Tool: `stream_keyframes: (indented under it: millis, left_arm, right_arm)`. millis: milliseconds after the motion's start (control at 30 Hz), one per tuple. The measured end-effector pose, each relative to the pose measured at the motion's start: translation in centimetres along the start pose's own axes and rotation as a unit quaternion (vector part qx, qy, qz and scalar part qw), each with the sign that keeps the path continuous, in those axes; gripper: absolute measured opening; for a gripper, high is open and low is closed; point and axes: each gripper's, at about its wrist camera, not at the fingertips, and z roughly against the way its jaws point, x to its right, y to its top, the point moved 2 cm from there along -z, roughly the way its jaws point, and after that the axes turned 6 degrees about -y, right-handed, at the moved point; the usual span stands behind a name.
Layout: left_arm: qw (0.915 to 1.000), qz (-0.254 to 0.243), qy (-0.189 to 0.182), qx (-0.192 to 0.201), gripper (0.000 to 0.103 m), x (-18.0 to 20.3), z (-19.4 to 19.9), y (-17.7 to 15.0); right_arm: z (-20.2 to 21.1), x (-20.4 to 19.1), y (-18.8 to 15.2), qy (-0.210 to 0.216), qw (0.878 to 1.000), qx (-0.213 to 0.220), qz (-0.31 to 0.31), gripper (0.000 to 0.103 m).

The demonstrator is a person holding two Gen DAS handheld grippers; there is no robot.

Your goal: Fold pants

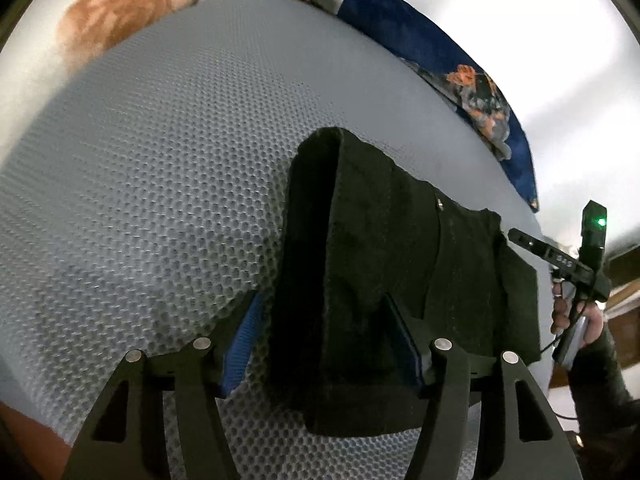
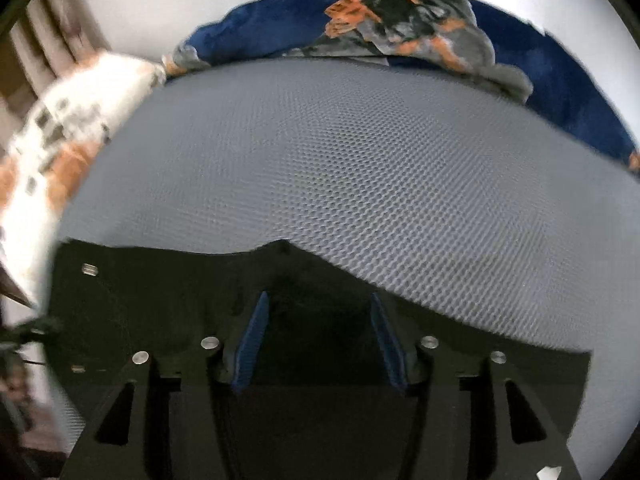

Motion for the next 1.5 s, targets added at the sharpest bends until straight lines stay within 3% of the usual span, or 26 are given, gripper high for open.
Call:
stream_keyframes:
  millis: [400, 533, 633, 767, 967, 1067, 1167, 1267, 1367, 1500]
  left_arm:
    - [0.9992, -0.032, -0.022, -0.003, 0.065, 0.8, -1.2, 1.8]
    - [0.9968, -0.066, -0.043, -0.007, 0.067, 1.2, -1.7, 2.2]
    - [0.9906, -0.095, -0.09, -0.04, 0.068, 1.3, -2.1, 2.4]
    - [0.9781, -0.085, -0.165, -0.093, 0.068, 0.5, -2.8, 3.0]
    - [0.9664, -0.078, -0.206, -0.133, 0.067, 0.5, -4.1, 4.0]
    - [0.966, -0.089, -0.207, -0.126, 0.067, 1.8, -5.3, 4.2]
    - [0.9726, -0.077, -0.194, -0.103, 0.066, 2.6, -6.1, 4.0]
    - [0.9841, -0.054, -0.144, -0.09, 0.041, 2.9, -6.0, 3.5]
    - [0.988, -0.034, -0.125, -0.085, 0.034, 3.3, -5.4, 3.0]
    - [0.9905, -0.027, -0.116, -0.069, 0.027, 6.6, -3.9, 2.3]
  right_arm:
    - [0.8, 2.6, -1.5, -0.014, 0.999, -0.009, -0.028, 0.055]
    - [0.7, 2.5, -1.7, -0.011, 0.999, -0.011, -0.029, 0.055]
    - [0.8, 2.4, -1.5, -0.007, 0.999, -0.008, -0.03, 0.055]
    - [1.3, 2.3, -1.6, -0.006, 0.999, -0.003, -0.032, 0.055]
    - [1.9, 2.4, -1.7, -0.004, 0.999, 0.003, -0.042, 0.055]
    - [2.1, 2.5, -1.6, -0.001, 0.999, 0.006, -0.05, 0.055]
    - [2.7, 2.6, -1.6, 0.002, 0.999, 0.014, -0.052, 0.055]
    - [3.9, 3.0, -1.8, 0.004, 0.998, 0.028, -0.056, 0.055]
    - [5.0, 3.7, -2.0, 0.006, 0.997, 0.042, -0.067, 0.055]
    - [6.5, 4.6, -2.7, 0.008, 0.995, 0.056, -0.08, 0.055]
